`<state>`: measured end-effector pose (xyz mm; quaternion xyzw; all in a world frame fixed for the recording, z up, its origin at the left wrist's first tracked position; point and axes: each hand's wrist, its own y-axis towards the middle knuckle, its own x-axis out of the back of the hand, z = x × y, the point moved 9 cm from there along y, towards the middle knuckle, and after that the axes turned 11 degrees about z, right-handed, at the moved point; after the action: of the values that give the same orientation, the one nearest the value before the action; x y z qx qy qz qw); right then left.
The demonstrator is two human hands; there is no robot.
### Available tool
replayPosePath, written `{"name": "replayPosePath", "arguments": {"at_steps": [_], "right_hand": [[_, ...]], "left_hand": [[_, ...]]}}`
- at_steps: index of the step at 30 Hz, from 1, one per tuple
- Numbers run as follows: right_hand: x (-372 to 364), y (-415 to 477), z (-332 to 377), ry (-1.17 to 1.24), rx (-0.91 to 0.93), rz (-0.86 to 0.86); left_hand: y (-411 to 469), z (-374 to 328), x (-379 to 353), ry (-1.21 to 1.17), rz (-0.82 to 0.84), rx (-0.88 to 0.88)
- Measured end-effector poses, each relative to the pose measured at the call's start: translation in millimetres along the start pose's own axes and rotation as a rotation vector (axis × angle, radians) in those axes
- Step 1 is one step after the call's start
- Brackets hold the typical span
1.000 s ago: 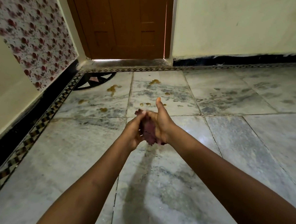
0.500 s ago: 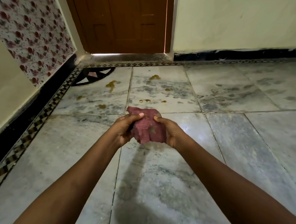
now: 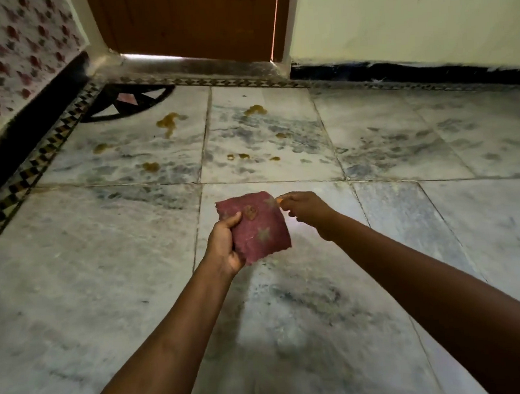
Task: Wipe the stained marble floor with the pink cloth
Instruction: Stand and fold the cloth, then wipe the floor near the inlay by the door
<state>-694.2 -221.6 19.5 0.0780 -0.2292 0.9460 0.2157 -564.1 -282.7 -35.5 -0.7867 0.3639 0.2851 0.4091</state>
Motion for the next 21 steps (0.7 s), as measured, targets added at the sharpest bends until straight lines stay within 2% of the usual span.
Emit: {"name": "replayPosePath", "arguments": {"at_steps": [5, 9, 13, 17, 21], "right_hand": [[40, 54, -20, -0.198, -0.135, -0.043], [76, 93, -19, -0.285, -0.159, -0.093], [112, 133, -22, -0.393, -0.156, -0.052], [146, 190, -31, -0.503, -0.075, -0.023], [142, 244, -24, -0.79, 0.182, 0.117]], "left_hand": [[43, -31, 22, 0.036, -0.151, 0.006], [101, -67, 3, 0.085, -0.165, -0.022], [150, -68, -24, 0.085, -0.15, -0.021], [195, -76, -25, 0.073, -0.251, -0.079], [235, -85, -10, 0.035, -0.387, -0.162]]}}
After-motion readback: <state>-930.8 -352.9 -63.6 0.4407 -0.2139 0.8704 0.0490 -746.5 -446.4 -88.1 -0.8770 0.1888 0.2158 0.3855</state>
